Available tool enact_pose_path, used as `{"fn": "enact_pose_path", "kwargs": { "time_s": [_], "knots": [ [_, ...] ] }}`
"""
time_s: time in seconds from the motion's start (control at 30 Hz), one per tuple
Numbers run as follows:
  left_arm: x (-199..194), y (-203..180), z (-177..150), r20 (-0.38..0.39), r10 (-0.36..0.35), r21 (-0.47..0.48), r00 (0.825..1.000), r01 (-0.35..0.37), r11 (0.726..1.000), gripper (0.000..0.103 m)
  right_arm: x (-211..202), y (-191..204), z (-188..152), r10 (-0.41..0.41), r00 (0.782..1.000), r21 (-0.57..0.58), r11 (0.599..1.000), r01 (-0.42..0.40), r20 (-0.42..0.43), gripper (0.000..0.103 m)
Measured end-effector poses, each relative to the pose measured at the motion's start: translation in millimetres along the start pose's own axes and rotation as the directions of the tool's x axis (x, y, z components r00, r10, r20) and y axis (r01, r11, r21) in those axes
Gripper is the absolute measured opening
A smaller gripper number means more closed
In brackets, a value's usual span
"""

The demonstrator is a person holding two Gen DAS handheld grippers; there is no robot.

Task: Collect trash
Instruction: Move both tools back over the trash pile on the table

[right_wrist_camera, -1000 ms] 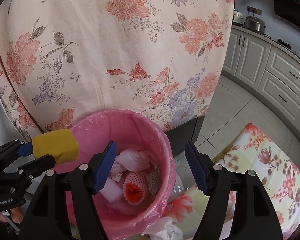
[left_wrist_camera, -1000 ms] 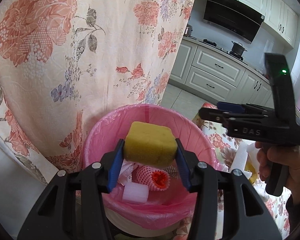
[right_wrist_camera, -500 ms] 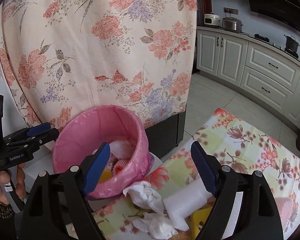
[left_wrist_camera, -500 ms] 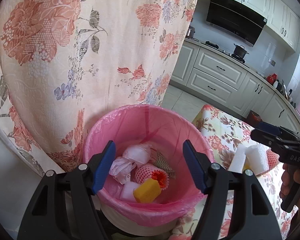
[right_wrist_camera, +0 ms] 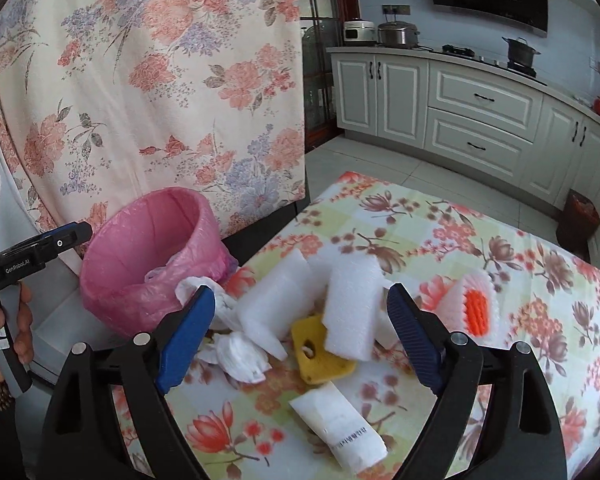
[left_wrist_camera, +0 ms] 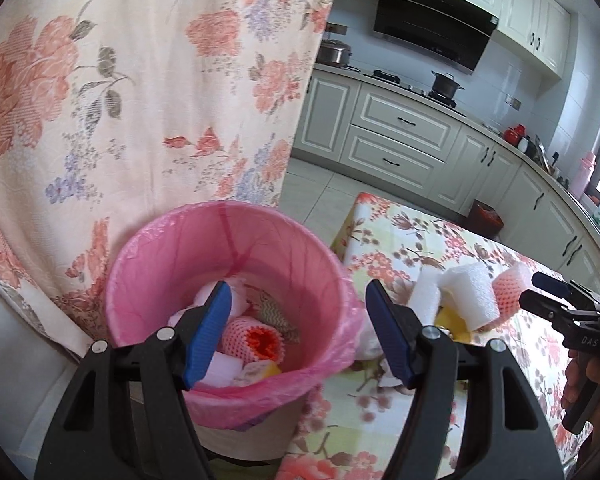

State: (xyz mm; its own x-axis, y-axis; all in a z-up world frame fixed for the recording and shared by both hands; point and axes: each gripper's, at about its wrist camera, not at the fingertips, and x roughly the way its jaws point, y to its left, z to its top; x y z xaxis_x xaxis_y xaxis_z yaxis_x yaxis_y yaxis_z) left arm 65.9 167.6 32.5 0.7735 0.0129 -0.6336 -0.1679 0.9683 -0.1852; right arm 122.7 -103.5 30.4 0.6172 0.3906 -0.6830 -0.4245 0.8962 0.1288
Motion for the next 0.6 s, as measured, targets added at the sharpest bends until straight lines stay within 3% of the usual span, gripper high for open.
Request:
{"fn": "enact_pose_path", "kwargs": {
  "time_s": [0.33,0.6],
  "knots": [
    [7,-49,-8,-0.032,-0.052,0.06,0.998,0.054,0.997,0.068,-18,-47,-41,-0.045,0.999,0.086,0.995,0.048,-0.029,0.083],
    [18,-82,-22,-0.087,-0.091,0.11,0.992,0.1,0.989,0.068,-15,-64,-76,-0.036,0.996,0.128,0.991,0.046,-0.077,0.083]
  ]
}}
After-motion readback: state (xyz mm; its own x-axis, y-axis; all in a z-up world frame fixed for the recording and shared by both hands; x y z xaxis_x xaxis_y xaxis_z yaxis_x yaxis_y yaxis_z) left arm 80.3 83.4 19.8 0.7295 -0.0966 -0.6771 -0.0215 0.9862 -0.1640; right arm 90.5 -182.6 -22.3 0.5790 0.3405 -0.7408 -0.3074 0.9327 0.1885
